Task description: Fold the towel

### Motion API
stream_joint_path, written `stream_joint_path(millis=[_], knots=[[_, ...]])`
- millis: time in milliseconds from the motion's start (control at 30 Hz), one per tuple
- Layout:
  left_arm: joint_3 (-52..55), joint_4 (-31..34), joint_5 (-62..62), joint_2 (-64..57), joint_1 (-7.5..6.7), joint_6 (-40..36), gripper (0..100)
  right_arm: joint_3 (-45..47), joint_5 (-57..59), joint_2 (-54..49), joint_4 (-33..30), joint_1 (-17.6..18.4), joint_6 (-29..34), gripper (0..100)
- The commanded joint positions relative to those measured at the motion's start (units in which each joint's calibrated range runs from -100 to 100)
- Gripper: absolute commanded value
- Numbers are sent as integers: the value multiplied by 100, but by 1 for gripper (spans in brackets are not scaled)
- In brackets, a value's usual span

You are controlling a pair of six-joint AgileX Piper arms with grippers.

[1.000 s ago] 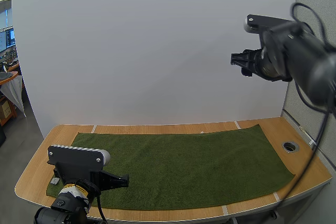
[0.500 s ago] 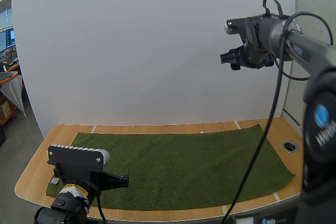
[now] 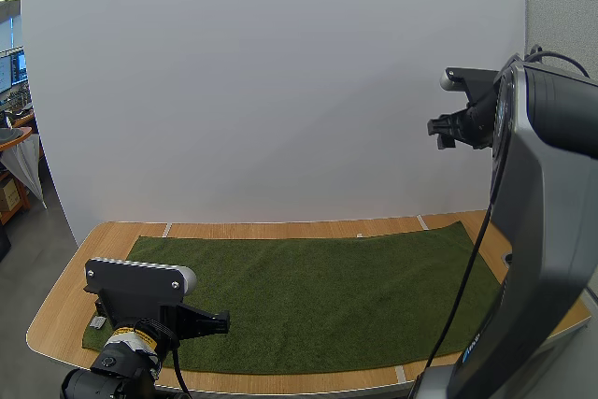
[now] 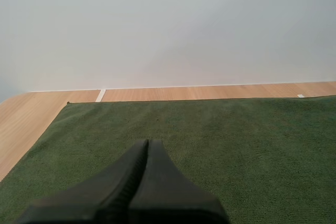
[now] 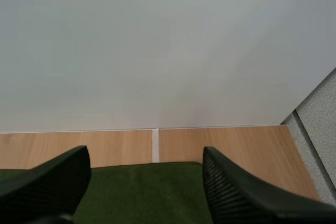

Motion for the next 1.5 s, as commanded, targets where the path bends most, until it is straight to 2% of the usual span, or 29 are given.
stream_joint_path(millis=[0,233,467,600,1000,1467], knots=[[0,-43,-66,-32,-16,-40,0,-100,-65,200,113,-99,-456,100],[0,-43,-66,-32,-16,-40,0,-323,93,981,143,-279,-635,100],[0,-43,-66,-32,-16,-40,0,-938,1098,1803,172,-387,-637,100],[0,-43,-66,-32,-16,-40,0,-1235,1134,2064,238,-465,-805,100],[0,-43,-66,-32,-16,-40,0,-2207,1549,3048,133,-490,-899,100],[0,-43,-66,-32,-16,-40,0,-2987,2074,4076,182,-490,-1517,100]])
